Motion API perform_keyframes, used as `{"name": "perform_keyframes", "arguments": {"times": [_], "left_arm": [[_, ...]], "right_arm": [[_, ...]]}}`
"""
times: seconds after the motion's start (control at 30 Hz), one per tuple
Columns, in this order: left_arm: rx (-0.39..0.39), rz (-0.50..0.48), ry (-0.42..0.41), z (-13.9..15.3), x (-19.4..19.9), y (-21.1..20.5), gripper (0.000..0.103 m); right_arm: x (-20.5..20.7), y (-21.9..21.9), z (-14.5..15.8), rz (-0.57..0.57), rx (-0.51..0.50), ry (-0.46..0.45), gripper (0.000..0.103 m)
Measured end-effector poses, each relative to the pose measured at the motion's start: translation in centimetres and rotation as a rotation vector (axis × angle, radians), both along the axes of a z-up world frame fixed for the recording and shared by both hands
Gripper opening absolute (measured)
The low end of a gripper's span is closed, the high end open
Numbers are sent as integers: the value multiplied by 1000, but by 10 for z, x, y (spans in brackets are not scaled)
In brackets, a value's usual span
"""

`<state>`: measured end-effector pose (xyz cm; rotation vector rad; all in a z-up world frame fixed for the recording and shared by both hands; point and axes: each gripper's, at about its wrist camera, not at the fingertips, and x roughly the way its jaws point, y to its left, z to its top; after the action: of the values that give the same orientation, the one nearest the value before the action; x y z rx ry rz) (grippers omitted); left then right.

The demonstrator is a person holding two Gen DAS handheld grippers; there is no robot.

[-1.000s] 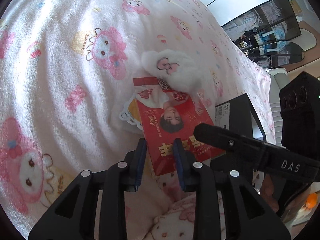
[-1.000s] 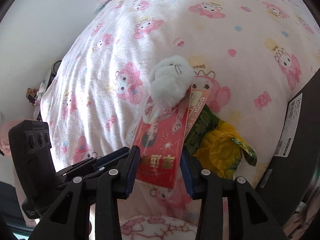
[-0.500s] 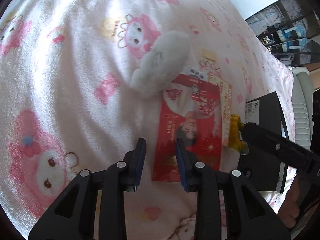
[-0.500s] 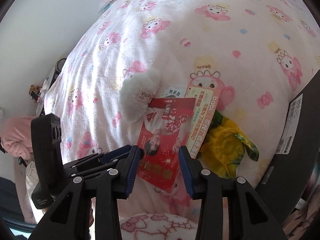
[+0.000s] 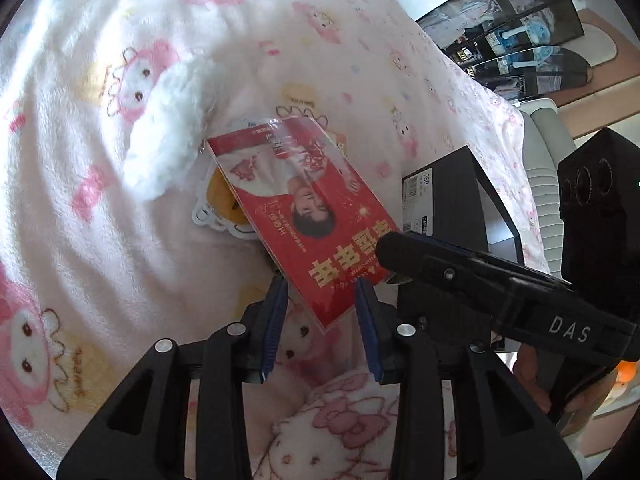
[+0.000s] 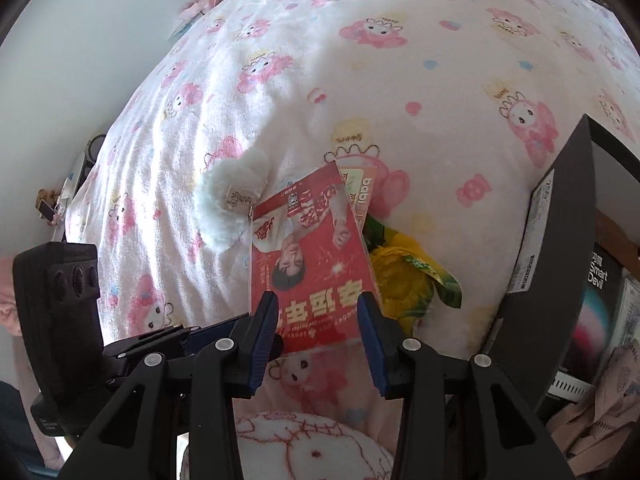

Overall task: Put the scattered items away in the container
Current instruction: 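Grasp the red packet with the right gripper, then lift the red packet with the right gripper off the bedspread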

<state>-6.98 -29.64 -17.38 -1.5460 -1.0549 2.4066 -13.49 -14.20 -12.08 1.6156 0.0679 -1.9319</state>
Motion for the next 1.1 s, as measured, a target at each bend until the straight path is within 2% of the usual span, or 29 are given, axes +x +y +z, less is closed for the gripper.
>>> {"name": "perform_keyframes", "arguments": {"times": [0.17, 0.3, 0.33, 0.37, 0.43, 0.47, 0.5, 0.6, 0.77, 0.87, 1.0, 1.1], "left_arm": [[3, 59, -83, -24, -1, -15, 35], [27, 33, -114, -37, -9, -12, 34], [27, 18, -109, -35, -11, -10, 34], [7, 5, -106, -31, -14, -6, 27], [-28, 21, -78, -15, -9, -5, 26], [-22, 34, -27, -4, -5, -8, 29], [-22, 43, 16, 5, 1, -12, 36], [-90, 94, 54, 17, 0, -30, 41], [-171, 100, 14, -7, -45, -49, 40], [-154, 79, 0, -24, -64, -51, 39], [-199, 64, 29, -24, -85, -51, 40], [-230, 71, 57, -19, -98, -58, 41]], "right_arm": [[4, 3, -13, 24, -27, -115, 37], [8, -7, -29, 38, 26, -114, 37], [9, -8, -32, 43, 35, -125, 37], [9, -8, -35, 45, 40, -136, 37], [7, -6, -37, 27, 48, -127, 38], [3, -3, -37, 8, 36, -129, 38], [-1, 1, -36, -16, 20, -135, 38], [-8, 9, -31, -72, -22, -125, 38], [-5, -3, -40, -17, -24, -160, 38], [-2, -11, -49, 27, -13, -197, 38], [-7, -12, -56, 31, 21, -196, 38], [-9, -15, -59, 38, 6, -218, 38]]}}
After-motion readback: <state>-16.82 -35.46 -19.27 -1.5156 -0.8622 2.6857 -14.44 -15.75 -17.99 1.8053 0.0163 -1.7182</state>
